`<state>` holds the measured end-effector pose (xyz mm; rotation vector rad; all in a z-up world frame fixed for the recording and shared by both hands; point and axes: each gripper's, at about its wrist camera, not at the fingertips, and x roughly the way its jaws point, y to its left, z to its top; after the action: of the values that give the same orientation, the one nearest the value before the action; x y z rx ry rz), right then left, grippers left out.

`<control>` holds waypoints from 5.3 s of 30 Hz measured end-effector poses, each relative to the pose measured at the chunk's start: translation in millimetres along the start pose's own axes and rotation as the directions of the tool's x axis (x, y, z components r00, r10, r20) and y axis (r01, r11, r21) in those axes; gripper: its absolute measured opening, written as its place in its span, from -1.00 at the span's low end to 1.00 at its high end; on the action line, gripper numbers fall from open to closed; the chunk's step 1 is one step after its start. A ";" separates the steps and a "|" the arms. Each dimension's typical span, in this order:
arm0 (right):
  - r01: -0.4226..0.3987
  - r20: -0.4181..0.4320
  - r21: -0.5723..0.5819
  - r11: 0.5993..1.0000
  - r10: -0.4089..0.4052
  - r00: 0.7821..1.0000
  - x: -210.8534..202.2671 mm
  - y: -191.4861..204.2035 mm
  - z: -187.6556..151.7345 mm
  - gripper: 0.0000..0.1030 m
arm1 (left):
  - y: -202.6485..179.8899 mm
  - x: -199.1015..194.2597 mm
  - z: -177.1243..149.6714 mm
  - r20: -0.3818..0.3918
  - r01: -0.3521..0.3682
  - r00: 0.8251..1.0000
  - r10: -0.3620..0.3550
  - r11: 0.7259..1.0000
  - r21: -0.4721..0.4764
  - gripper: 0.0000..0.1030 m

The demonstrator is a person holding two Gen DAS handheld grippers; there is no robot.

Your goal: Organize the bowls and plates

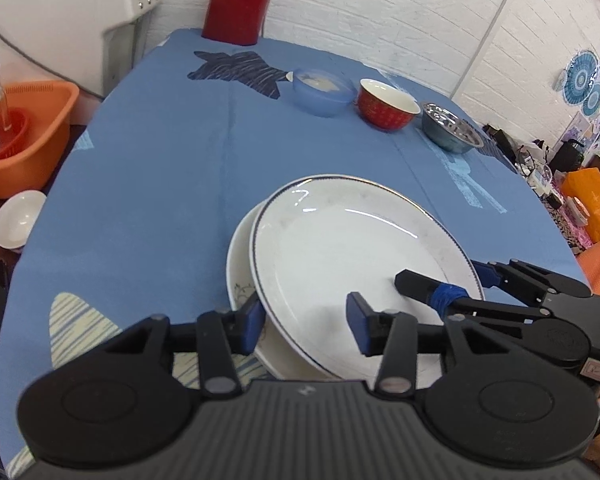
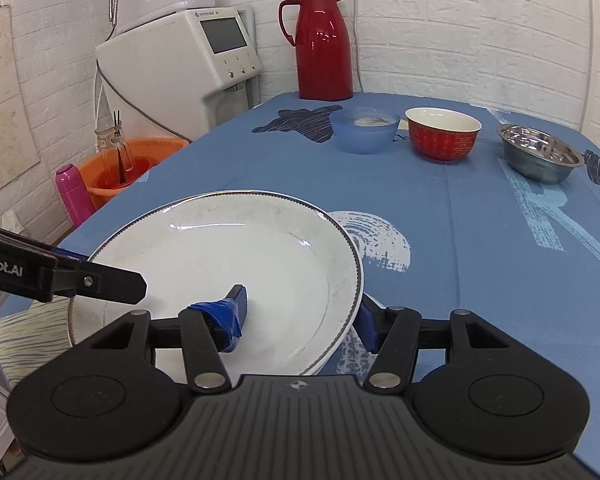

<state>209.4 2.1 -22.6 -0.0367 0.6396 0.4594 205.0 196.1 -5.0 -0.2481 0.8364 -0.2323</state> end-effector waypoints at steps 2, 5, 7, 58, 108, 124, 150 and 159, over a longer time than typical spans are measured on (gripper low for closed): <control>-0.003 -0.001 -0.001 1.000 0.003 1.000 0.4 -0.2 1.1 -0.17 | 1.2 -2.9 0.0 -0.007 0.022 1.000 -0.022 1.000 -0.003 0.03; -0.005 -0.005 -0.005 1.000 0.005 1.000 0.8 0.1 0.9 -0.17 | 2.3 -9.0 0.9 -0.016 0.057 0.998 -0.057 0.998 -0.007 0.16; -0.005 -0.007 -0.016 1.000 0.005 1.000 0.4 0.9 0.1 -0.17 | 3.0 -16.5 -0.4 -0.005 0.061 0.998 -0.061 0.998 0.004 0.17; 0.240 -0.100 0.506 0.829 -0.221 0.970 -185.2 -152.0 -117.2 -0.14 | -240.4 0.9 -21.9 0.077 -0.039 0.997 0.017 0.955 0.295 0.62; 0.341 -0.276 0.001 0.940 -0.327 0.904 177.3 -327.1 166.2 -0.11 | -205.5 317.1 213.6 -0.075 -0.155 0.988 0.137 0.925 -0.348 0.56; 0.247 -0.246 0.086 0.965 -0.220 0.944 157.4 -324.3 148.0 -0.58 | -216.0 316.6 214.9 -0.077 -0.122 0.991 0.108 0.970 -0.212 -0.63; 0.144 -0.203 0.027 0.989 -0.136 0.970 -41.9 -179.4 -6.8 -0.39 | -188.7 107.4 23.7 -0.215 0.092 0.974 -0.074 0.993 0.074 -0.72; 0.164 -0.236 0.035 0.986 -0.151 0.960 -50.3 -175.9 -25.2 -0.37 | -188.1 114.6 17.2 -0.237 0.118 0.966 -0.098 0.991 0.069 -0.72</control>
<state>234.2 -180.6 -32.3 -0.0910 0.8726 0.2849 272.5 -14.0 -16.5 -0.1906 1.0454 -0.4033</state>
